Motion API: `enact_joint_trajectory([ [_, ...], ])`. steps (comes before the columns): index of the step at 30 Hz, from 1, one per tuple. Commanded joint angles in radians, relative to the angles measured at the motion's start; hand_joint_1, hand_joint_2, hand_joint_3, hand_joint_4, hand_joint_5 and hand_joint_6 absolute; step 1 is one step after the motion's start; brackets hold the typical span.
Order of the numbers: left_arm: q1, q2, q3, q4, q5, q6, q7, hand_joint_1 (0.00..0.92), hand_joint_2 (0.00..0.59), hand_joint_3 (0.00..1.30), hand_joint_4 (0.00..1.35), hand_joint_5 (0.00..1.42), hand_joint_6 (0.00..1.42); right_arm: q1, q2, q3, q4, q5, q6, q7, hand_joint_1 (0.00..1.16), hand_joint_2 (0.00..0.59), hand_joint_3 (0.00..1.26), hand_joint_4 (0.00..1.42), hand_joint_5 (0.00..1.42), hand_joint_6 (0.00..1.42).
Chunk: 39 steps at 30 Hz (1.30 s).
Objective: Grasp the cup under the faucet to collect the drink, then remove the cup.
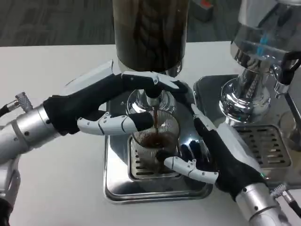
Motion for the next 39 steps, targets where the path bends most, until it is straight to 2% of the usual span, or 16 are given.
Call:
enact_joint_trajectory([
  [1, 0.040, 0.017, -0.027, -0.009, 0.039, -0.006, -0.029, 0.151, 0.200, 0.43, 0.32, 0.21, 0.23, -0.028, 0.001, 0.009, 0.018, -0.011, -0.018, -0.014, 0.40, 0.114, 0.00, 0.00, 0.00, 0.14],
  [10, 0.043, 0.025, -0.028, -0.013, 0.042, -0.005, -0.023, 0.156, 0.207, 0.45, 0.34, 0.22, 0.23, -0.061, -0.003, 0.027, 0.035, -0.038, -0.008, -0.006, 0.40, 0.109, 0.00, 0.00, 0.00, 0.14],
  [13, 0.045, 0.027, -0.027, -0.014, 0.043, -0.006, -0.021, 0.157, 0.208, 0.46, 0.34, 0.22, 0.23, -0.071, -0.006, 0.033, 0.041, -0.035, -0.009, 0.001, 0.41, 0.080, 0.00, 0.00, 0.00, 0.15],
  [20, 0.049, 0.030, -0.029, -0.017, 0.049, -0.006, -0.011, 0.158, 0.208, 0.46, 0.35, 0.22, 0.23, -0.095, -0.018, 0.038, 0.053, -0.036, -0.003, 0.018, 0.42, 0.073, 0.00, 0.00, 0.00, 0.15],
  [27, 0.052, 0.033, -0.032, -0.018, 0.053, -0.007, 0.000, 0.158, 0.210, 0.48, 0.36, 0.23, 0.23, -0.113, -0.025, 0.045, 0.054, -0.053, 0.015, 0.043, 0.49, 0.100, 0.00, 0.00, 0.00, 0.16],
  [39, 0.055, 0.042, -0.036, -0.019, 0.054, -0.010, 0.012, 0.140, 0.209, 0.49, 0.38, 0.24, 0.24, -0.134, -0.023, 0.061, 0.058, -0.088, 0.049, 0.055, 0.53, 0.115, 0.00, 0.00, 0.02, 0.19],
])
